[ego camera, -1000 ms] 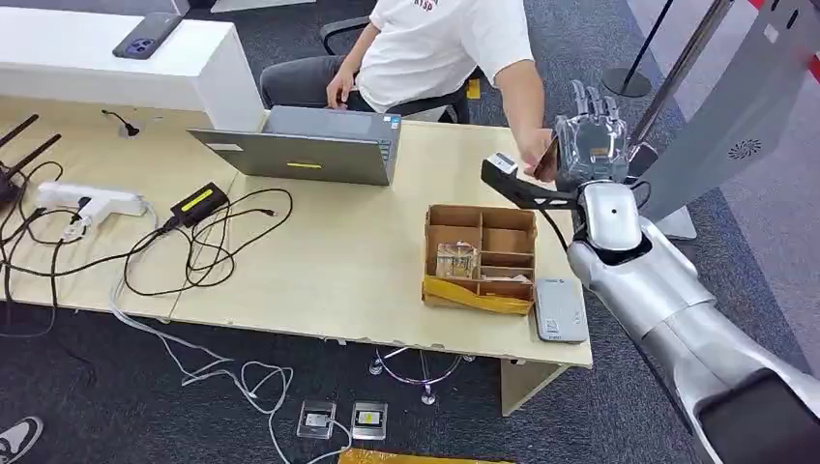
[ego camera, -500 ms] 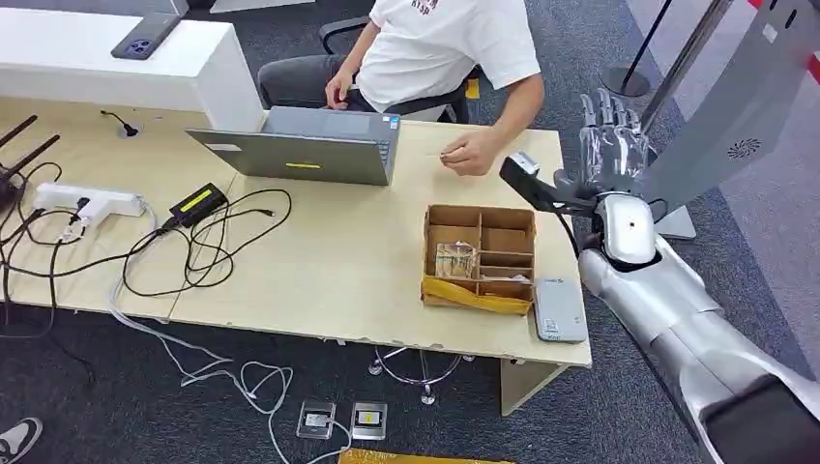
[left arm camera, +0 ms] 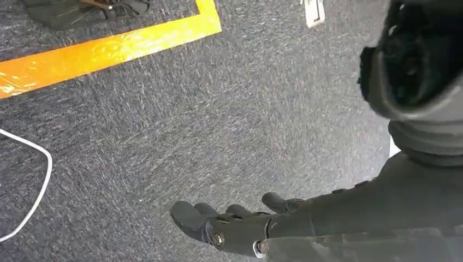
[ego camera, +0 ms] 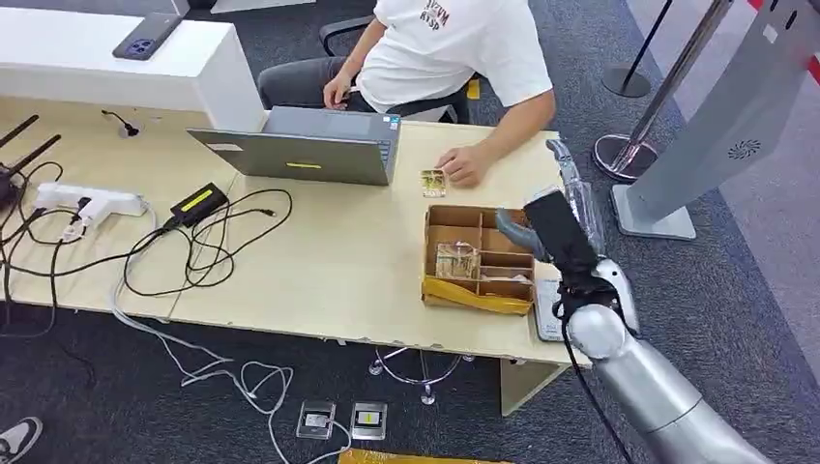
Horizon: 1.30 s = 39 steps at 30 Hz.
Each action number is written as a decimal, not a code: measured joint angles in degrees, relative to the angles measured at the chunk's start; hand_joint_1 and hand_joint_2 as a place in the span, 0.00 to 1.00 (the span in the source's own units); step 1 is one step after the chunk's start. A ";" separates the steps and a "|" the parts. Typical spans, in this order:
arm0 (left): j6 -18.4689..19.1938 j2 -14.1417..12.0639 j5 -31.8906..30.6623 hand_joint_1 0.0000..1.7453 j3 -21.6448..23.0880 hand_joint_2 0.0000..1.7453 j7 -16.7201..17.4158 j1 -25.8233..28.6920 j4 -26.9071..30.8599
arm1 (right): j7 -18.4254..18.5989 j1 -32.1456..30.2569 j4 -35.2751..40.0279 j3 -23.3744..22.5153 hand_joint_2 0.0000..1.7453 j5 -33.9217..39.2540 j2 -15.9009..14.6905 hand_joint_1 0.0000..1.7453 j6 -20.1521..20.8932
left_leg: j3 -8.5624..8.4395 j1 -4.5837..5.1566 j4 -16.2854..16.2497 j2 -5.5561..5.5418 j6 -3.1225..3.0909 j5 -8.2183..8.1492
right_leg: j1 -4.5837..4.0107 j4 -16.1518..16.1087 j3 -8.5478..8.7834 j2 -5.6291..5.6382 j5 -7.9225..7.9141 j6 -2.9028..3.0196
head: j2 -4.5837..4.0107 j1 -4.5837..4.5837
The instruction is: Pass the card to the sensor for recognition and then transmit it.
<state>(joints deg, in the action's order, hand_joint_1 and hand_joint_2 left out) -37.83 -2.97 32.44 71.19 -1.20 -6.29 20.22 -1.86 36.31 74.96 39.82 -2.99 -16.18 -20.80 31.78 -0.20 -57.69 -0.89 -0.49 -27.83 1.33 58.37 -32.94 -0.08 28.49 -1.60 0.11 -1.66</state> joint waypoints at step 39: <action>-0.61 0.02 0.09 0.00 -0.11 0.00 0.68 0.01 0.68 | 23.81 -9.53 12.01 -1.34 1.00 -52.55 -6.88 0.00 12.78 | 0.09 0.00 0.01 0.14 0.02 -0.02 | 0.00 0.02 -0.06 0.11 -0.02 0.00 | 0.00 0.04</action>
<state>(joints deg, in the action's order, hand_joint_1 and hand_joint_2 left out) -38.45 -2.95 32.52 71.08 -0.52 -6.28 20.90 21.94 26.78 86.97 38.48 -55.54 -23.06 -8.02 31.88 -0.19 -57.68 -0.75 -0.46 -27.85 1.34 58.39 -33.01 0.04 28.48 -1.60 0.11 -1.62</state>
